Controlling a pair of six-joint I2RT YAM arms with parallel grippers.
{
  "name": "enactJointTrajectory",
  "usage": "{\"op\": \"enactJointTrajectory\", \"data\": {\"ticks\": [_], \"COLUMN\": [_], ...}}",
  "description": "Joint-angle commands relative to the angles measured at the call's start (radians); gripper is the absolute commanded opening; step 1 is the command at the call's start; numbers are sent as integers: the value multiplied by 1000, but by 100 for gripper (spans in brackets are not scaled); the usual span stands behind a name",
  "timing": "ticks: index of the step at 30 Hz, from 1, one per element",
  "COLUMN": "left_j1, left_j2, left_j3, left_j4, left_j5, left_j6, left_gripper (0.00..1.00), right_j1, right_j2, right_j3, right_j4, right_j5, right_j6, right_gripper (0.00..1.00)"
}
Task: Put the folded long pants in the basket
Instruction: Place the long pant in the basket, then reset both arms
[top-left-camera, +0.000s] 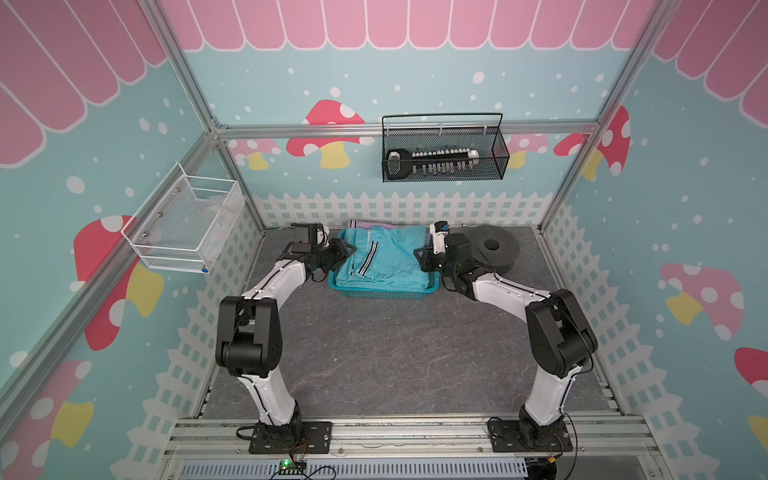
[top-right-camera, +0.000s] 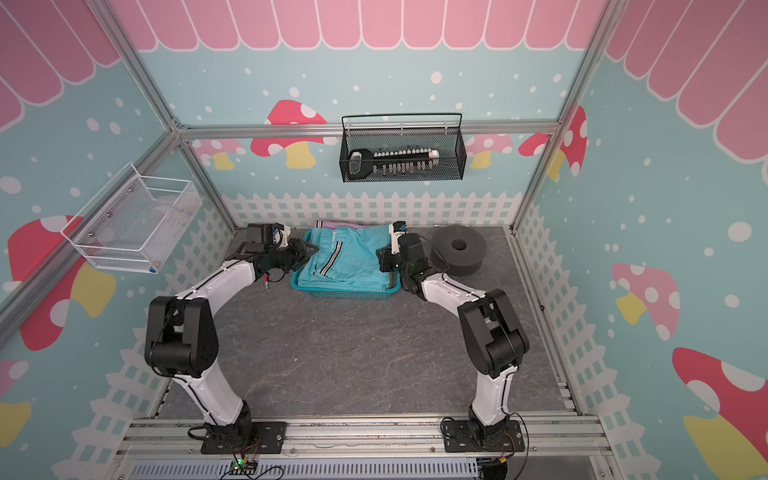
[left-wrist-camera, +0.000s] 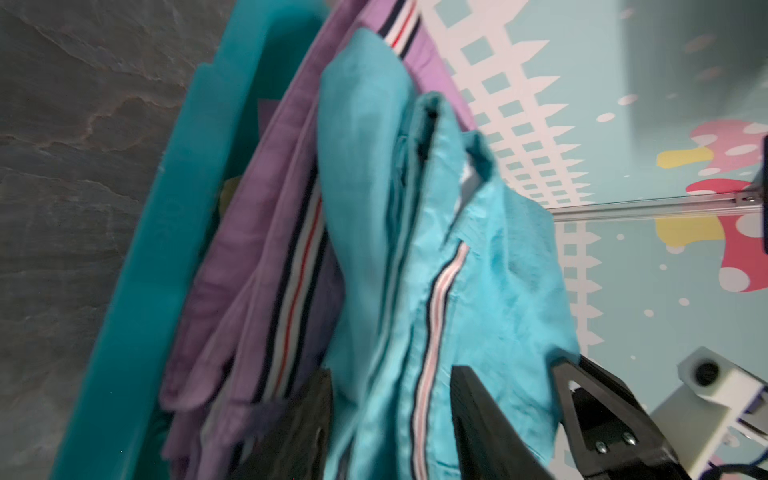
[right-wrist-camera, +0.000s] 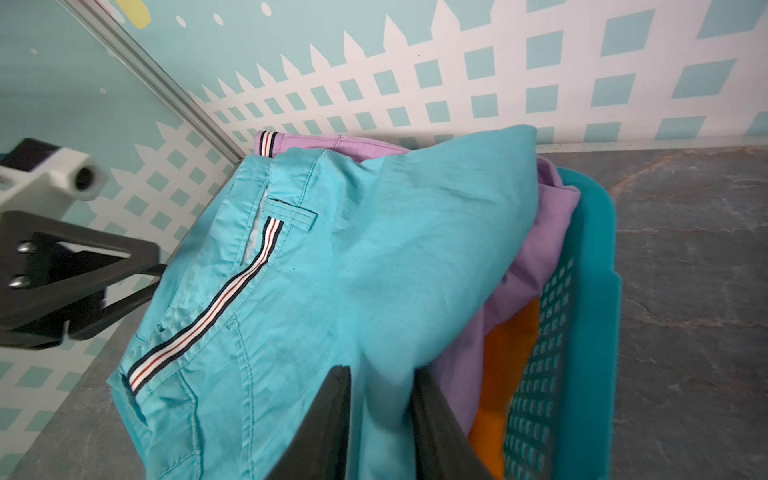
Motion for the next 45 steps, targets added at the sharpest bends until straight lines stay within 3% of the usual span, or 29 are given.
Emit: {"op": "enactJointTrajectory", "data": {"ticks": [1,3,4,9,19,26,29,32,36,45], "left_j1": [-83,-139,-166,-260,-228,-229,-226,-214,-192,-149], "left_j2": [-167,-215,-231,-213,48,-146,-201,-140,27,520], "left_j3": [-9,-15,-19,-41,-163,-224,-142,-1,165,552], "left_j4": [10,3,3,9,134,143,118,70,68,56], "left_j5": [-80,-104,-110,-170,-205,-221,-216,-181,-93,-85], "left_j6": [16,20,17,13,47,10,18,34,59,139], "left_gripper": [24,2,0,0,0,0,0,0,0,0], "right_j1": [22,36,44,93,118,118,118,118,117,97], "right_j2": [-127,-170,-187,-182,49,-119,-137,-89,55,526], "right_j3": [25,1,-11,-58,-215,-213,-92,32,198,620], "right_j4": [-62,-67,-65,-47,76,38,-32,-51,-68,-217], "right_j5": [52,51,47,-11,10,50,93,113,194,376], "right_j6": [-56,-61,-63,-57,-27,-53,-88,-113,-151,-199], "right_gripper": [35,36,36,36,32,33,33,34,34,33]}}
